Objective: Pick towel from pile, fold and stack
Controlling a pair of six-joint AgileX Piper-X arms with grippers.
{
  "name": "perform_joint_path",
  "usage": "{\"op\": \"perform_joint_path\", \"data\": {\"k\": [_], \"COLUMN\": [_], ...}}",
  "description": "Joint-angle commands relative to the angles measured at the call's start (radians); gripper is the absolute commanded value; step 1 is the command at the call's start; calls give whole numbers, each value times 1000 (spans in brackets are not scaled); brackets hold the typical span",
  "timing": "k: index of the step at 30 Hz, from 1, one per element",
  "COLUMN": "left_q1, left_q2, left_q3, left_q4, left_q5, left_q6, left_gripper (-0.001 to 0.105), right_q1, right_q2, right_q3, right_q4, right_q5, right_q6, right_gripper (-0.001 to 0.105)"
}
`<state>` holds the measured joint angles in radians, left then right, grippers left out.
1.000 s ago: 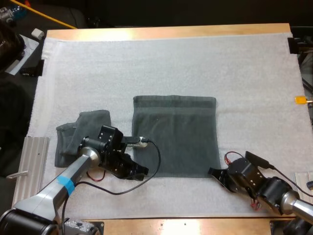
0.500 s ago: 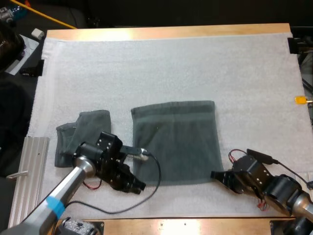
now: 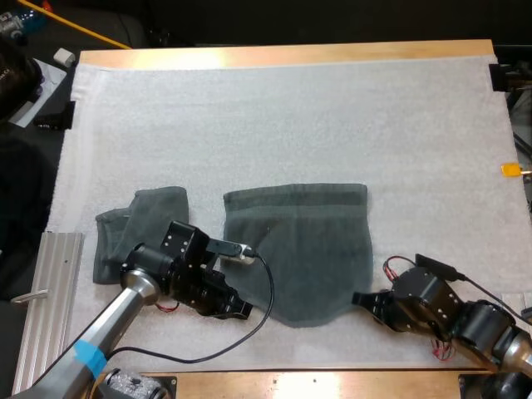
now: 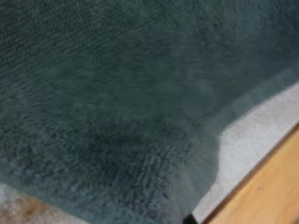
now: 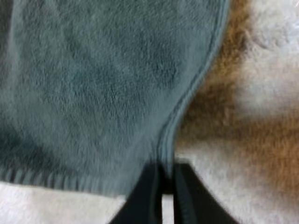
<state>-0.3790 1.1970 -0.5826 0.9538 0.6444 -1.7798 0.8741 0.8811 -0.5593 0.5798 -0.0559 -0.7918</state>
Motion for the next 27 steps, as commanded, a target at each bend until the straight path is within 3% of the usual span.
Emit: {"op": "perform_joint_path", "data": {"k": [1,8,11,20,22,27], "left_q1": [31,147,184,265,260,286], "left_q2": [1,53,76,154,154,210], "left_q3": [-42,-48,-46,-51,-50,-55], "left_q4": [-20,-249,-345,-585,-569,-661], "left_q5": [60,219,249,240,249,251], "left_q6": [-13,-169,-237,-374,-351,-372], "left_gripper": [0,0,0,0,0,0], "right_q1": [-6,-171,-251,-422,-407,-430], "right_q2": [-16,41,82,293,262,363], "right_q3": [-3,-6,-6,-9,-12,-36], "right_q4": [-2,-156,-216,-479,-444,-565], "right_q5": [-6,-35,-59,-133,-104,-108], "right_q6": [3,66,72,139,132,181], "right_gripper": [1,1,0,0,0,0]}}
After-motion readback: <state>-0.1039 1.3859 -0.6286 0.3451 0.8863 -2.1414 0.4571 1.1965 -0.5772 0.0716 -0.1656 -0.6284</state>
